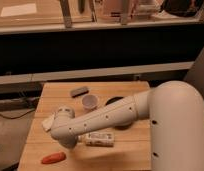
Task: Place the pepper in the ceramic cup
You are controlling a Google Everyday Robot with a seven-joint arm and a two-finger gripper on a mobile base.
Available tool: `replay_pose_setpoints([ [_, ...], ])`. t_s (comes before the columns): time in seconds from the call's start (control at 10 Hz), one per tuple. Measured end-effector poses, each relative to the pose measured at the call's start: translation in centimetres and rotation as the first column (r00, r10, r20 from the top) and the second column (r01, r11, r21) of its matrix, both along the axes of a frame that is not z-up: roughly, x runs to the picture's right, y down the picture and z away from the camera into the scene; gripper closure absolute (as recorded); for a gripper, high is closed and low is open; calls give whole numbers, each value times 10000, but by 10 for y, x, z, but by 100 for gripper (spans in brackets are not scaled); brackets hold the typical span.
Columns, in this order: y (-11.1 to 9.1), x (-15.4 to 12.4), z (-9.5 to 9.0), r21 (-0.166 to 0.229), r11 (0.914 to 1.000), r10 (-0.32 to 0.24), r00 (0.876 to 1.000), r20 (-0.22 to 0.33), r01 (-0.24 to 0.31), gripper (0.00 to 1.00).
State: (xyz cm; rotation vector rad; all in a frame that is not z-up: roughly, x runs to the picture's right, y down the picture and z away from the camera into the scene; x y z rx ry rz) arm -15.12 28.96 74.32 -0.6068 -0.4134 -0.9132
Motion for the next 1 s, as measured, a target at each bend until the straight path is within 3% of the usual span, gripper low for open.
replay_pose_setpoints([
  [1.0,-5,-3,-2,200,9977,656,9978,-54,-655,20],
])
